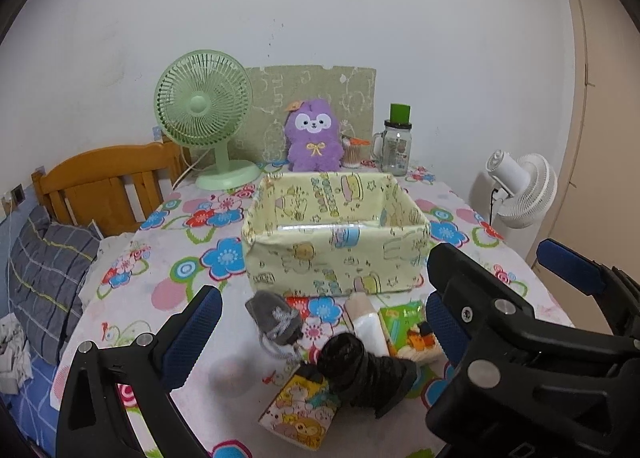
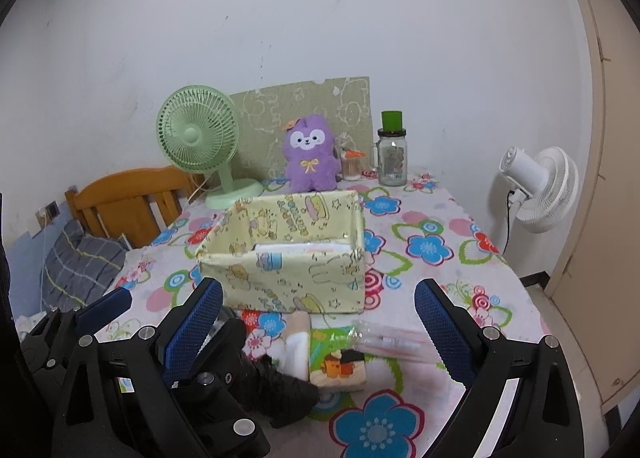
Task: Organize soft objects
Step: 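Grasp the black plastic-bag bundle with the right tool while the left grasps the snack box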
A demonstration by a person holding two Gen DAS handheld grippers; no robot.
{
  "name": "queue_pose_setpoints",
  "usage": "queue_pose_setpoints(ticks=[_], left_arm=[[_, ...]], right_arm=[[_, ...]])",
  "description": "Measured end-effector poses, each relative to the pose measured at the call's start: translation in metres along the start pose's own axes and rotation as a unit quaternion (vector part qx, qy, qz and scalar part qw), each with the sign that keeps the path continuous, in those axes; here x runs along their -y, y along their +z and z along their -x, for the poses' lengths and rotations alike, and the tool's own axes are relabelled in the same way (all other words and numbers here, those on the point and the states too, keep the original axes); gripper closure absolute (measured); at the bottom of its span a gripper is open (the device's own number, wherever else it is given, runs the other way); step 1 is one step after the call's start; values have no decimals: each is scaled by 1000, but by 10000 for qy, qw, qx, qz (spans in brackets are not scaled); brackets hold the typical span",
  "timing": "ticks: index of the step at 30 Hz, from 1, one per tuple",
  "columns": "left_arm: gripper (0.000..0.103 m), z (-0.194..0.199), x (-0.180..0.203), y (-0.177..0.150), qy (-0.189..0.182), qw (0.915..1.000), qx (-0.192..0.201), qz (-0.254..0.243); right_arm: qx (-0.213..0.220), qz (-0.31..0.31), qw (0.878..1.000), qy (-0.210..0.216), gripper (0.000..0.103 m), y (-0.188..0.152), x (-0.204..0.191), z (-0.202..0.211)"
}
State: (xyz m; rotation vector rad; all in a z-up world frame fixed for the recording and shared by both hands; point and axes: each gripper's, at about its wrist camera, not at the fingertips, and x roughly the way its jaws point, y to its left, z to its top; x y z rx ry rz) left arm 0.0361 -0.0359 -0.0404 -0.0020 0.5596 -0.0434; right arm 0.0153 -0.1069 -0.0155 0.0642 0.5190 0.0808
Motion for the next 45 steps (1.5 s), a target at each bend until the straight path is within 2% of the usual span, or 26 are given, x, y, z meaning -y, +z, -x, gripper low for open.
queue_pose_setpoints(ticks=[16,35,45], left_arm=[[0,-12,-2,-38,-146,9990,-407,-54],[0,-45,-20,-60,-136,9957,-914,-13],[2,-66,-30,-64,-97,9933,-1148,67]], right_arm=[[-335,122,9994,39,5,-38,-6,-9],[-938,274,9948,283,5,-60,-23,-53],[-1231,410,9908,385,23,-63,-32,-80]])
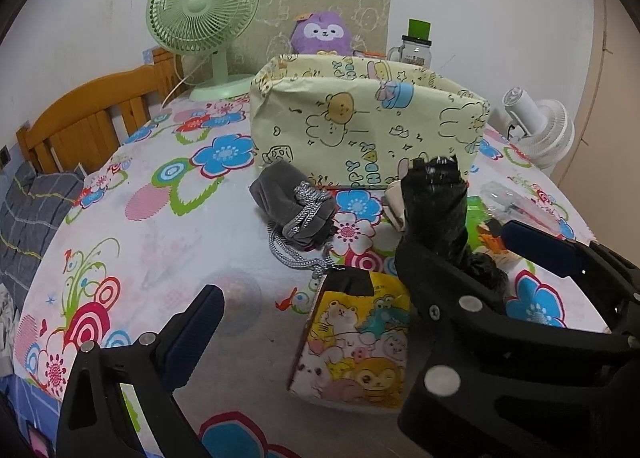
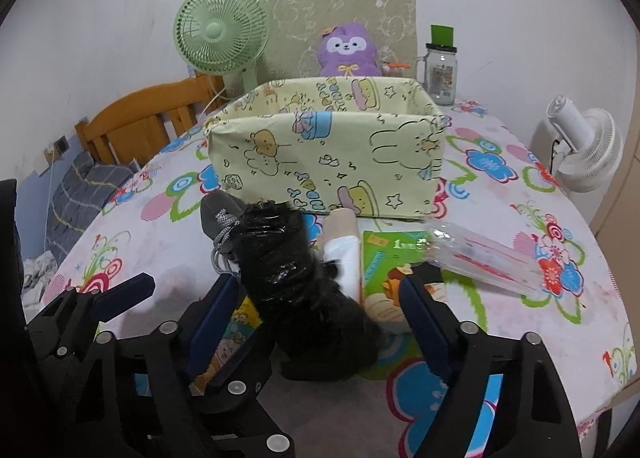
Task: Organize soft objects
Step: 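Grasp the black plastic-bag bundle with the right tool while the left grasps the snack box, then carry the cartoon snack box over the fabric box while the right tool carries the bundle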
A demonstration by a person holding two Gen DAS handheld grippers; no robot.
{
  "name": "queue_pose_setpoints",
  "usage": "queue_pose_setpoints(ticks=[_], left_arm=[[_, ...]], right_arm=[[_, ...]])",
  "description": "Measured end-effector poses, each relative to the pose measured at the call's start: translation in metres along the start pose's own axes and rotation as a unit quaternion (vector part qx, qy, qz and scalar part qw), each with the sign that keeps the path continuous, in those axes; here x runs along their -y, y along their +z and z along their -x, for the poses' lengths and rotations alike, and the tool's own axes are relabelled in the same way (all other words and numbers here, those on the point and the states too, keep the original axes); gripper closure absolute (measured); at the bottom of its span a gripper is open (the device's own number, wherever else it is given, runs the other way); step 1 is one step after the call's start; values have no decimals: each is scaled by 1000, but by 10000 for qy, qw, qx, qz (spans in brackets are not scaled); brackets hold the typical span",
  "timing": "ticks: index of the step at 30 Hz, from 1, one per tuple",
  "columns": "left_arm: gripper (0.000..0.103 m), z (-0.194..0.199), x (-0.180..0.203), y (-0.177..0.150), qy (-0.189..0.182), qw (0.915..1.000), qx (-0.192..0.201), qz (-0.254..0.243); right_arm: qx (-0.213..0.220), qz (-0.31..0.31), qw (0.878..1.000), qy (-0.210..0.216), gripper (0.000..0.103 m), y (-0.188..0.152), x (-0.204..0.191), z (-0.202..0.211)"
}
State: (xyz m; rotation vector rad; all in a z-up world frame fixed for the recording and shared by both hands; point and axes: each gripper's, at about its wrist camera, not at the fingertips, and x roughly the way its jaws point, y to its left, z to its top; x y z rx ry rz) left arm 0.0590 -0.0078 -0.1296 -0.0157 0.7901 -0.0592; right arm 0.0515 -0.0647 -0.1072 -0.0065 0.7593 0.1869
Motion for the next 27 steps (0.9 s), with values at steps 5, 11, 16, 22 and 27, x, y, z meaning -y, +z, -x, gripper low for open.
queue_pose_setpoints(ticks=[5,11,16,22,27], left_arm=[[4,-9,-3,-1,-13,9999,-114,40],[8,-15,-5,0,-36,9998,-194,98],[24,-19,-6,0,-92,9994,-300,172],[52,-16,-2,1,-16,9995,-232,233],[55,-9,4,2,-35,9998,-144,154]], right_arm=[[-167,-8,9999,31,38,0,-1,-13],[-238,-40,9996,125,52,0,-3,-22],[-192,-90,9997,118,54,0,-1,-22],[-143,-172,9997,134,54,-1,3,-16],[-73,-243,9996,148,54,-2,7,-8]])
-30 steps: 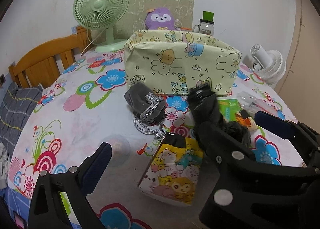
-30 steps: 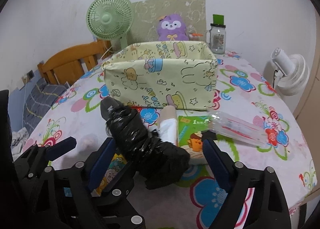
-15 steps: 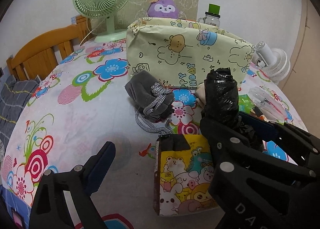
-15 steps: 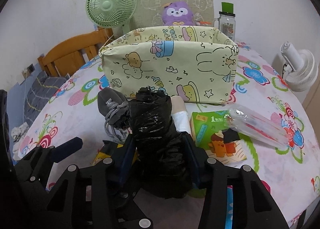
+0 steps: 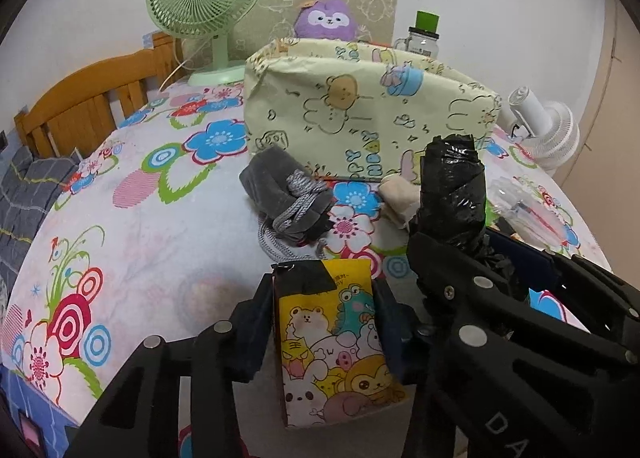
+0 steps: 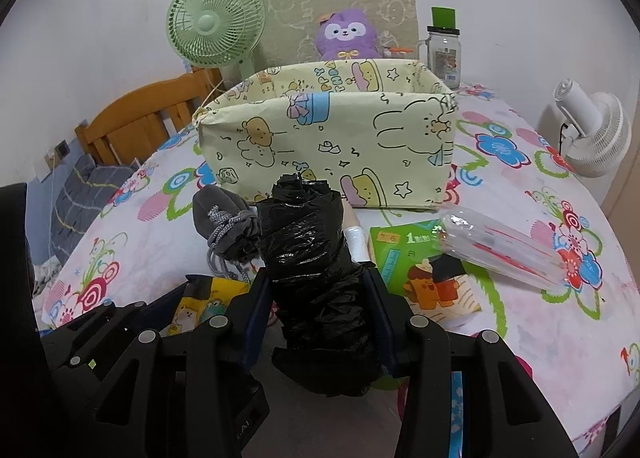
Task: Organize soft objects
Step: 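Carry the cartoon snack box over the fabric box while the right tool carries the bundle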
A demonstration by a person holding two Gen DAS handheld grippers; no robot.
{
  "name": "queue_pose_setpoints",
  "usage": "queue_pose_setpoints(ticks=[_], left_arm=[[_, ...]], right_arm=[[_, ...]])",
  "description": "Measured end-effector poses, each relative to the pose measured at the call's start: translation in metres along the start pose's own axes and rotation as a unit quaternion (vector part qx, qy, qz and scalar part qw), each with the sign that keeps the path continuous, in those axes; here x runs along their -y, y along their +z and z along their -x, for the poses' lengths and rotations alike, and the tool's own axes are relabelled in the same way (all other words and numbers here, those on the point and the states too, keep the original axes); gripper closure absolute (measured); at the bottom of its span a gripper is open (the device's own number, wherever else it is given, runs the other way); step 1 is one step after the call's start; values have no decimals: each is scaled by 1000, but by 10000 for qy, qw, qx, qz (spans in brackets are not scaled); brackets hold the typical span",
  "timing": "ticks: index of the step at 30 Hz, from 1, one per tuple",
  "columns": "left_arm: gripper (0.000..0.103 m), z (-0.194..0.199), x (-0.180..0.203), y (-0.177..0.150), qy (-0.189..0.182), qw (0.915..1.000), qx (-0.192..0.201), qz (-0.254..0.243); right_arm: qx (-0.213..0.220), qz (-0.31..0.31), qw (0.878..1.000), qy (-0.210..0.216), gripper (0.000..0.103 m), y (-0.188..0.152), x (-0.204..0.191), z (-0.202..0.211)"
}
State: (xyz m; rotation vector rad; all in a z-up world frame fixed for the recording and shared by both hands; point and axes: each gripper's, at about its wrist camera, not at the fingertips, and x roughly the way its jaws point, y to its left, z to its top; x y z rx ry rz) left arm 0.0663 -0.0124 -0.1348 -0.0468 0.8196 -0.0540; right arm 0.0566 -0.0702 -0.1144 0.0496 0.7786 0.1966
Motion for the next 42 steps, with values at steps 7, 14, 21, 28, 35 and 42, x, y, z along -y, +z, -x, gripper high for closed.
queue_pose_setpoints(ticks=[7,14,21,28,35,42], left_arm=[[55,17,9,5,4,9997,226,-92],[55,36,19,13,-22,9988,455,-156],[55,59,27,25,-52,9975,676,-190],[55,83,32,39,-64,9956,907,-244],[55,103,35,52,-98,9935,1102,-276],[55,114,37,66,-209,9918,1233,-273]], right_arm=[[206,-84,9998,-15,54,3,5,20],[444,-159,9989,-42,54,10,8,43],[669,-187,9975,-88,54,22,10,69],[856,-242,9959,-140,54,34,6,95],[1057,-202,9941,-165,54,47,3,117],[1188,-150,9925,-230,54,64,2,131]])
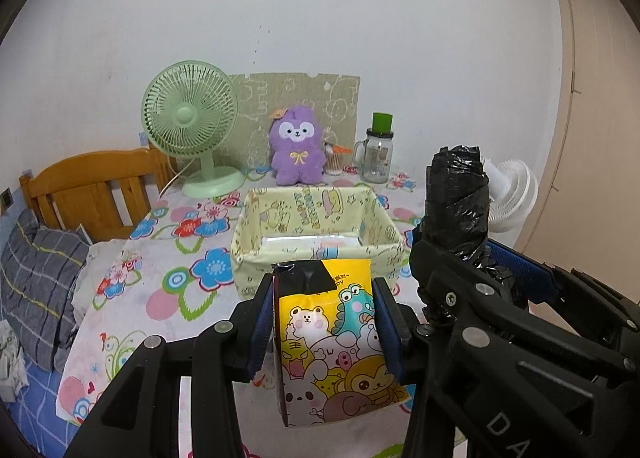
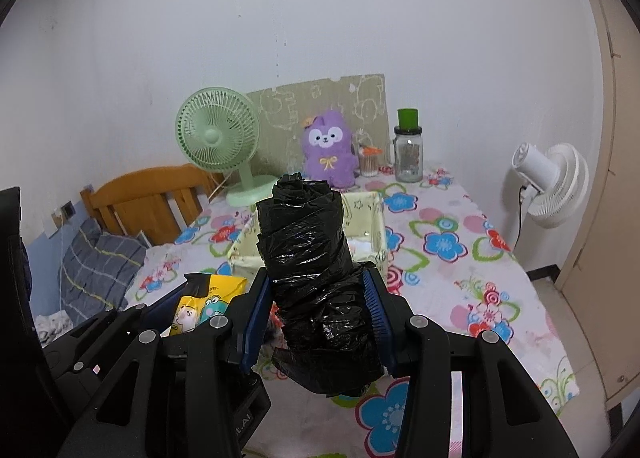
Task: Organize soft objects
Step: 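Carry the cartoon snack box over the fabric box while the right tool carries the bundle, then lower the cartoon snack box into the fabric box and open the left tool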
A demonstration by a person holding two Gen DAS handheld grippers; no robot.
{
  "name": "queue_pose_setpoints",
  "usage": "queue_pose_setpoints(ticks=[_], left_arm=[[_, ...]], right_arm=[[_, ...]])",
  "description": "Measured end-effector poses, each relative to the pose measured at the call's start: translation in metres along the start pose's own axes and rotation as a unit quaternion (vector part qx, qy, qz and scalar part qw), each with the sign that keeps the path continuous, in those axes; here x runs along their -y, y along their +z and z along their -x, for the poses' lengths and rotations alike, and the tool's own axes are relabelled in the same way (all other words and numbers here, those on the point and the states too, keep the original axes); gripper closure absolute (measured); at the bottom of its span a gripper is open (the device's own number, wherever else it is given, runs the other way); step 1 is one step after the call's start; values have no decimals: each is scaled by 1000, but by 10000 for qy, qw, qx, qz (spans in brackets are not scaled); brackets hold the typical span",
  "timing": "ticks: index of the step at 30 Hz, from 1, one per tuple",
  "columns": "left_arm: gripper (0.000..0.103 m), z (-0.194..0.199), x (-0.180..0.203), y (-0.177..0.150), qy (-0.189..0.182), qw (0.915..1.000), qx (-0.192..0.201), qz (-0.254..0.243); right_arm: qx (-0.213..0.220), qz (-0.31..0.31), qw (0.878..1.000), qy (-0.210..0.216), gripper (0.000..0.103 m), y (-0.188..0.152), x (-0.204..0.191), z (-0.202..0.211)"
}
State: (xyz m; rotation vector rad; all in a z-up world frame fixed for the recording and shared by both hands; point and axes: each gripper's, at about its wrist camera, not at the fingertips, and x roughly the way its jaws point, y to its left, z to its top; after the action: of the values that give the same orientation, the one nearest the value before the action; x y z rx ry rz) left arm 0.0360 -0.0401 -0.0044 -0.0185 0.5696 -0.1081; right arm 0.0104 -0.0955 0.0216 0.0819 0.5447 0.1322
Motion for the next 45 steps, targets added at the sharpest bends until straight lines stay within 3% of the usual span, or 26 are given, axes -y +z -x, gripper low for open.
queue_pose_setpoints(ticks=[12,45], left_arm=[[55,-9,-7,31,-96,9999,126,-14],[55,-116,-34,85,-109,9998,-143,63]], right_arm=[[129,7,9999,-34,54,31,-4,-12],[-152,-42,9999,-18,54,84,5,-128]])
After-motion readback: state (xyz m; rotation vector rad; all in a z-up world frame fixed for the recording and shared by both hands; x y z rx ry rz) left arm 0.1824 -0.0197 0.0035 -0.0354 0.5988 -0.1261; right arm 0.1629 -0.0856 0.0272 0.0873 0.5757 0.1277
